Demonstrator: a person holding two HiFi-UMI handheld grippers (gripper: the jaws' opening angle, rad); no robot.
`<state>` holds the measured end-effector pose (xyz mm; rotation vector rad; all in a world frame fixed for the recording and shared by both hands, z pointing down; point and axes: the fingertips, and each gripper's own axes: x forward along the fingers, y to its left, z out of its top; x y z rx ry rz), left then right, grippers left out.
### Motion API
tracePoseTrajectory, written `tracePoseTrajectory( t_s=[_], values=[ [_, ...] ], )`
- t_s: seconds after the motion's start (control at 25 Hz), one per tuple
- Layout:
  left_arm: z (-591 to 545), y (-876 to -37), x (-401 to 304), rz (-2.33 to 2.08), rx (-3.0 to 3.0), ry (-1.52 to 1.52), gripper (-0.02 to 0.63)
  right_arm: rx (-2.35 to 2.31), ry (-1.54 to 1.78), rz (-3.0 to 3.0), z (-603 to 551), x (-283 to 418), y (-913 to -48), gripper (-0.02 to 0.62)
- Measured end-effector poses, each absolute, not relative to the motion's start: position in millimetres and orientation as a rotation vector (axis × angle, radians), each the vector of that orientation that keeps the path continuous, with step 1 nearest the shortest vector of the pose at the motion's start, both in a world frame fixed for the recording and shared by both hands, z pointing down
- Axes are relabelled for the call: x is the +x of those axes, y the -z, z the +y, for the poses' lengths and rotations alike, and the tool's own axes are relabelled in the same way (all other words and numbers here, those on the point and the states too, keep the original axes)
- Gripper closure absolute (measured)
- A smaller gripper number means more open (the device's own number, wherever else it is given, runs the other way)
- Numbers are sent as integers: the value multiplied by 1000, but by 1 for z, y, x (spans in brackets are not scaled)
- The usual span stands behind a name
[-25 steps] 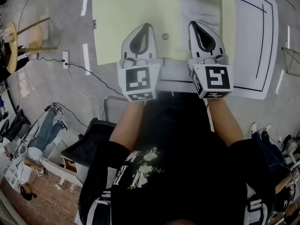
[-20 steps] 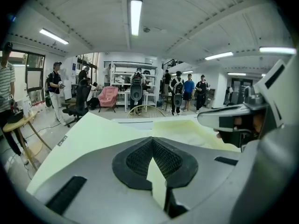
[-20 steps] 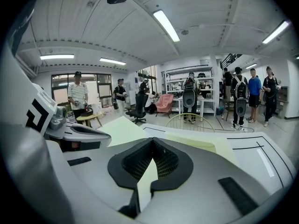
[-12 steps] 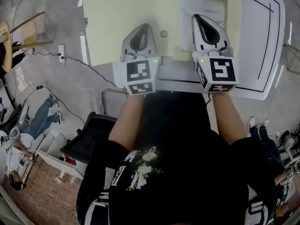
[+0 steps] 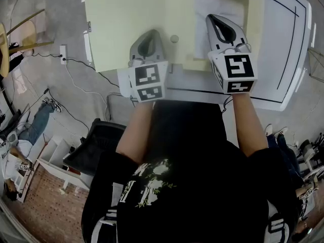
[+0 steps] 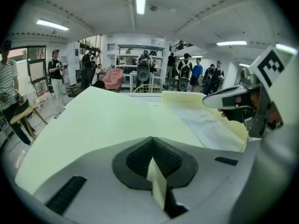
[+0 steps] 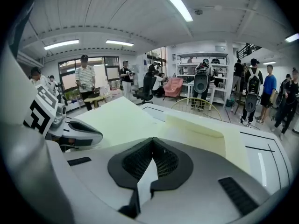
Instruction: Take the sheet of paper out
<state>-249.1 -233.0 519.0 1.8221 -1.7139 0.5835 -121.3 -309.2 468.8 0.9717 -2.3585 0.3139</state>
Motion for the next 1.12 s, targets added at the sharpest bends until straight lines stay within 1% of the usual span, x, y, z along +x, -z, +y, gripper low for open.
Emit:
tracePoseTrajectory(
  t_s=[0.2, 0.24, 0.28, 0.32, 0.44, 0.52, 0.8, 1.12],
  values=[
    [-233, -527, -251, -1703, 1795, -608, 612, 888, -378, -2324, -314, -123, -486, 595],
    [-233, -529, -250, -1701, 1789, -610, 612, 863, -392, -2322, -314, -124, -489, 569],
    [-233, -530, -250, -1700, 1785, -613, 612, 839, -402, -2319, -314, -126, -492, 506],
    [-233, -531, -250, -1700, 1781, -615, 612, 818, -404, -2313, -315, -128, -495, 497],
    [-233, -534, -251, -1697, 1775, -620, 612, 759, -365, -2275, -315, -134, -502, 501],
    [-233, -536, -251, -1690, 1773, -628, 612, 716, -348, -2239, -314, -136, -510, 517],
    [-234, -537, -251, -1686, 1766, -620, 612, 644, -389, -2146, -310, -138, -533, 522],
    [-234, -536, -253, -1680, 1773, -620, 612, 622, -369, -2057, -307, -137, -545, 561]
  ],
)
